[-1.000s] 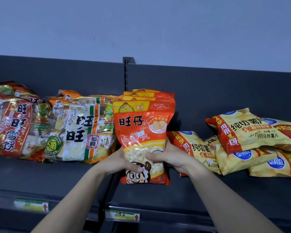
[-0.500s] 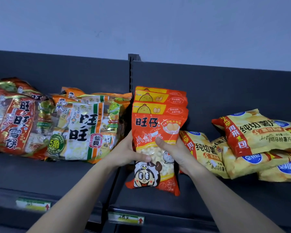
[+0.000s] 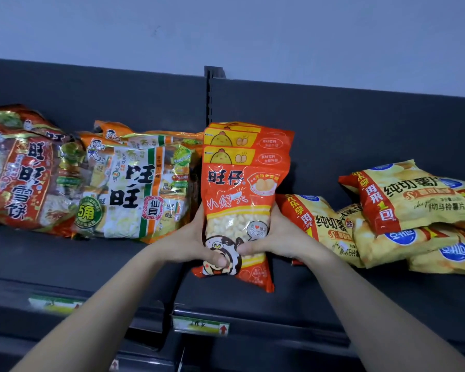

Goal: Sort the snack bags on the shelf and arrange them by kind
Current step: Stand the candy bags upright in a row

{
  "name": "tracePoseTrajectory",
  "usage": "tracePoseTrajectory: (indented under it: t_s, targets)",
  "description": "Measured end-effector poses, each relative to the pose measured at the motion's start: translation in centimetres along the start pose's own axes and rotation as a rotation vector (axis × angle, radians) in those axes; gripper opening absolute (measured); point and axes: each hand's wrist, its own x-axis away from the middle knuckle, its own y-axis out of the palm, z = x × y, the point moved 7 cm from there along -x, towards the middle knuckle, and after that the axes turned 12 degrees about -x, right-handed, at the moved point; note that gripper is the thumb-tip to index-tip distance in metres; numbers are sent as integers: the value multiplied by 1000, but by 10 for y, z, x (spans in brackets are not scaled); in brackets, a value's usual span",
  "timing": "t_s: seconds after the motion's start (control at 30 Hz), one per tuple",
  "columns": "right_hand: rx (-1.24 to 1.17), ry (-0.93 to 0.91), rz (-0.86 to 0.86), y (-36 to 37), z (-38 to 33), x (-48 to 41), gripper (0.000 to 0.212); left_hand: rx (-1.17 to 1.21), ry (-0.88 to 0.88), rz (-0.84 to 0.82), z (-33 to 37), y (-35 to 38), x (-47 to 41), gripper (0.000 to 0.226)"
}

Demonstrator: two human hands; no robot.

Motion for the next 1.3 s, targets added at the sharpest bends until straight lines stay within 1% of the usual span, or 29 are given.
tracePoseTrajectory:
  t_s: [0.03,0.13,0.2,0.23,0.3,0.37,0.4,0.43,0.53,0.6,0.67,0.7,0.77,0.83,1.0,1.1,1.23,1.3]
  targets:
    - [-3,-21,29,1,-2,2,131,-21,5,6,0,0,1,130]
    - [4,-59,111,1,-10,8,123,-68,-4,134,0,-11,1,128]
    - [21,-52,77,3,-12,10,129,-59,-4,177,-2,-16,0,124]
    - [43,-26,23,7,-10,12,135,-38,-17,165,-5,-14,1,120]
    - [115,13,-59,16,-1,16,138,25,-41,88,-12,-4,3,112]
    - [153,0,-58,18,7,18,136,53,-7,2,-14,8,4,114]
    - [158,1,-48,18,9,17,134,44,14,-24,-14,12,5,118]
    - [164,10,-51,18,12,16,134,28,15,-36,-14,13,5,116]
    - [242,58,-69,19,16,13,140,-8,-16,-39,-12,11,4,88]
    - [285,82,-44,18,16,13,143,-61,-42,-32,-11,9,3,81]
    - [305,99,-24,18,16,15,146,-74,-56,-41,-10,9,4,83]
    - [315,111,-18,18,16,16,146,-78,-69,-34,-9,8,5,89]
    - [344,136,-16,16,17,18,145,-75,-112,27,-9,2,10,110]
    - [369,145,-8,14,15,19,142,-84,-137,124,-7,-7,15,118]
    - [499,122,23,11,4,24,129,-208,-162,301,14,-22,25,120]
    - [619,98,40,8,-4,29,123,-265,-183,357,24,-25,30,119]
    - [810,45,70,2,-18,40,106,-468,-221,458,42,-26,39,123]
    - [897,17,74,-1,-24,48,99,-592,-235,515,53,-24,45,120]
